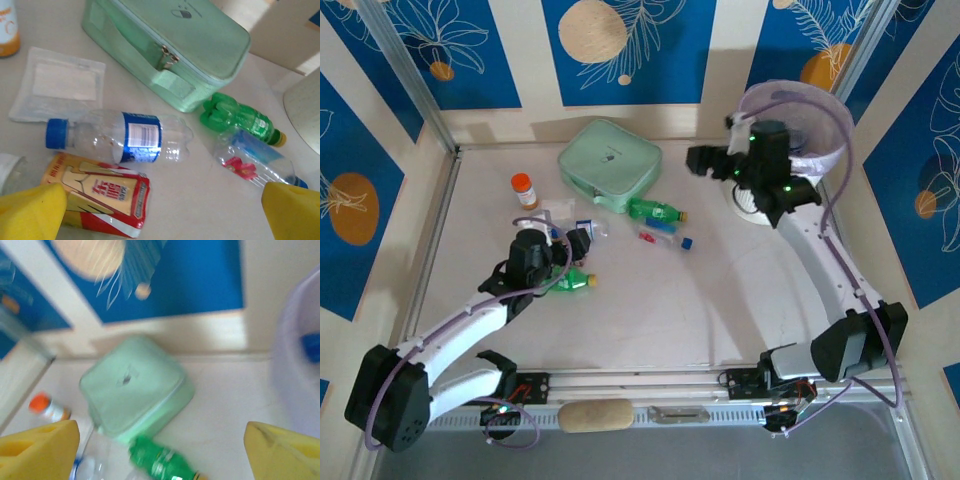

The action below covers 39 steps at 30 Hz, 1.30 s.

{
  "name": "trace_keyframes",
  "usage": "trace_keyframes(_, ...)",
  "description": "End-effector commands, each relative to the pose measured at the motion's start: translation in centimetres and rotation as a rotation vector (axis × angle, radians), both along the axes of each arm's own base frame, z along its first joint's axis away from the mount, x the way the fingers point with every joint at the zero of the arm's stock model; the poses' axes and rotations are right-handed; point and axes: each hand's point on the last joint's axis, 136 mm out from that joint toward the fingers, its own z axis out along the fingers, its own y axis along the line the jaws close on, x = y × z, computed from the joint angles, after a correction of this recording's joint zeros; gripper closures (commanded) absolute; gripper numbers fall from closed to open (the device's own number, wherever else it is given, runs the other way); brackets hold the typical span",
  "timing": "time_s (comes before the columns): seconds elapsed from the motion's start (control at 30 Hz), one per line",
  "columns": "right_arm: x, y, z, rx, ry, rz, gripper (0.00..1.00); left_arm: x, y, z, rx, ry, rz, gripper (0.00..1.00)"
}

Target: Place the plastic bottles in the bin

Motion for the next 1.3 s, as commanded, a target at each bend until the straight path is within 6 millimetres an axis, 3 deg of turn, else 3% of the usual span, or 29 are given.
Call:
trace_keyframes(0.0, -2.1, 2.7, -3.0, -0.072, 0.074, 0.121, 0.11, 0.4, 0.4, 1.4, -0.019, -0.018, -0.004, 0.00)
trace_keyframes(0.23, -4.2, 6.9, -10.5, -0.184, 0.276, 0.272, 0.08, 0.0, 1.1, 0.6, -0.055, 0.008, 0.011, 0.00)
trace_keyframes(0.47, -4.0, 9.8, -15.5, -0.362, 0.421, 0.388, 0.07, 0.0, 1.3, 0.6, -0.062, 0.011, 0.015, 0.00)
trace_keyframes(0.67, -2.0, 9.9, -19.0, -0.614, 0.424, 0.399, 0.07, -0.2, 1.7, 0.6, -0.056, 0.013, 0.024, 0.00)
trace_keyframes(0.83, -0.6, 8.8, -21.2, -0.802, 0.426, 0.397, 0.07, -0.3, 2.0, 0.5, -0.055, 0.015, 0.030, 0.00)
trace_keyframes(1.27, -0.3, 9.2, -25.4, -0.953, 0.452, 0.454, 0.07, -0.4, 1.9, 0.0, -0.078, 0.028, 0.032, 0.00)
